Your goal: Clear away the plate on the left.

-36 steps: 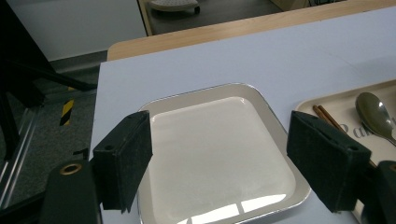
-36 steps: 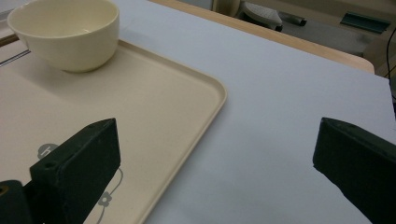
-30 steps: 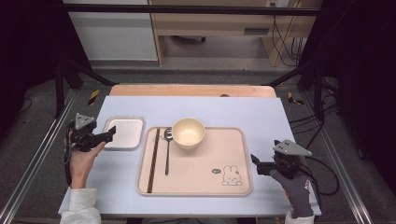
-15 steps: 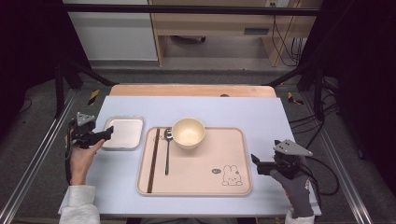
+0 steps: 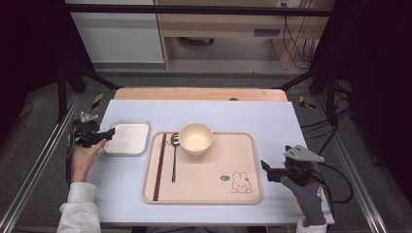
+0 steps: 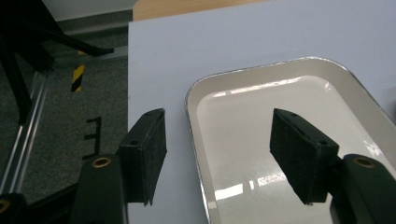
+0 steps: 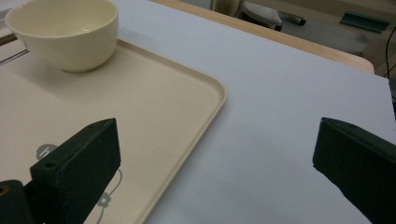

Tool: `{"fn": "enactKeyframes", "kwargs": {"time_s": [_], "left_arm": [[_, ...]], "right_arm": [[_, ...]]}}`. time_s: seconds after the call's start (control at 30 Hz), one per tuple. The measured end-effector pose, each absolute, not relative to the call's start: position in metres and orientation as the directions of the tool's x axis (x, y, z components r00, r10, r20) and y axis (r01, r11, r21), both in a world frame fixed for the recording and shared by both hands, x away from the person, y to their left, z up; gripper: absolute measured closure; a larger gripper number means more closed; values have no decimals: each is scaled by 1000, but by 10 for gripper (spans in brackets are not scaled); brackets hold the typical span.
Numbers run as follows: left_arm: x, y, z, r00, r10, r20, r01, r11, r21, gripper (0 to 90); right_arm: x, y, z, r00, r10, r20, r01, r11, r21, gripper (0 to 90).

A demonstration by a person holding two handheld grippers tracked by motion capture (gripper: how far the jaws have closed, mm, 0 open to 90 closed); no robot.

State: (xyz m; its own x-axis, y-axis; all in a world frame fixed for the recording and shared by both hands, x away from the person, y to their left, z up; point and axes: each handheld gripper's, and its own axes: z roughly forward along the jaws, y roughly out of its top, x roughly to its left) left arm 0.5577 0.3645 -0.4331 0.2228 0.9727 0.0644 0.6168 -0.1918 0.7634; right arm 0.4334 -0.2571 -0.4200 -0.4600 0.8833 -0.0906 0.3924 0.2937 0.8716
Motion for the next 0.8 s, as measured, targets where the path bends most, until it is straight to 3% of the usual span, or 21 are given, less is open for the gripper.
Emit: {"fn": "enactKeyframes", "kwargs": {"time_s": [0.3, 0.57, 0.8], "left_arm": [[570, 367, -451, 199, 978, 65, 672, -184, 717, 506], [574, 371, -460, 192, 980, 43, 704, -168, 690, 572], [574, 376, -464, 182, 983, -8, 727, -129, 674, 707]], "right_arm": [[434, -255, -422, -465, 880, -94, 396, 302, 867, 12], [435, -254, -423, -467, 879, -98, 397, 307, 865, 12], [435, -254, -422, -465, 880, -96, 397, 305, 866, 13]]}}
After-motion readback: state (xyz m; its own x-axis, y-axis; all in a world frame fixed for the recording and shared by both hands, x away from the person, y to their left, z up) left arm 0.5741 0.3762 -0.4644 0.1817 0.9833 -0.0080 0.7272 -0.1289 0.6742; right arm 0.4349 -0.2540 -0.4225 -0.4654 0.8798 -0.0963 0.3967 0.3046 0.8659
